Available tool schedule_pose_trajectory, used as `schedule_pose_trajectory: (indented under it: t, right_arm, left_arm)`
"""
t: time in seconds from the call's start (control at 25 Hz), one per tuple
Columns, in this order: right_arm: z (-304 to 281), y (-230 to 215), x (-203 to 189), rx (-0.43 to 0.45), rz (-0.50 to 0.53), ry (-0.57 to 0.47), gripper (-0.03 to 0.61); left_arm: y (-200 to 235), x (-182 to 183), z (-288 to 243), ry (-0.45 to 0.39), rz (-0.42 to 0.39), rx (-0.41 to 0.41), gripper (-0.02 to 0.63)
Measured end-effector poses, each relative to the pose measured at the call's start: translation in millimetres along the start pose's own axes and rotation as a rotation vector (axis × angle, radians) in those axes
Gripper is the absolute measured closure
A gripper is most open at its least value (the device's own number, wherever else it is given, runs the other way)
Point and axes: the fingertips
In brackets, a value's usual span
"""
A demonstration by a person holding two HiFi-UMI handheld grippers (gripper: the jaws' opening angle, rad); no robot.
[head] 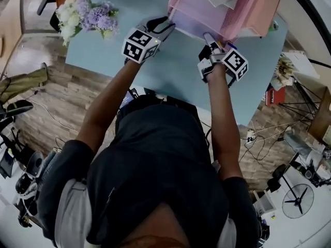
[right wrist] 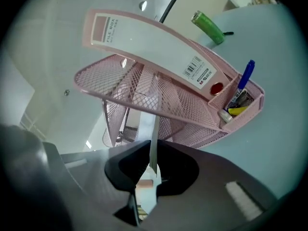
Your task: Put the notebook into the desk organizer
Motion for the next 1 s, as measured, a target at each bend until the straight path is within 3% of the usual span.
schedule_pose_trajectory:
  t: [0.28,0.36,0.52,0.76,0.84,1.0]
  right_arm:
    - [3.2,8.8,7.2,0.008,-0.006,-0.008,0.537]
    - [8.9,6.2,8.5,-0.013,0.02,-0.044,0.5]
    - [24.4,-0.2,11.0,-0.076,0.116,-0.129,0.35]
    - [58.2,1.2,4.4,-0.135,0.227,-0.204,0.342]
    - [77.3,14.6,2.6,-0.107,0.265,-0.266,0.344]
    - [126.7,75.5,-12.8,0.033,0.427,-0.403,0.344]
  left_arm:
    - [-8.1,4.0,23.3,0.002,-0.031,-0.008,0.436]
    - [-13.2,5.3,31.0,0.003,-0.034,-0.02,0.436]
    - [-22.1,11.7,51.5,-0.007,-0.054,-0.023,0.436]
    - [-38.7,29.1,93.6,-0.046,-0.104,-0.021,0.436]
    - [-46.0,36.4,105.5,-0.06,-0.121,-0.027,0.436]
    - [-67.5,50.1,128.6,-0.081,-0.166,-0.061,0.436]
Point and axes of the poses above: the fingertips, and each gripper's own axes: z backward along the fingers, y to its left, x out of its top, and after that the axes turned 14 degrees about -x, right-handed
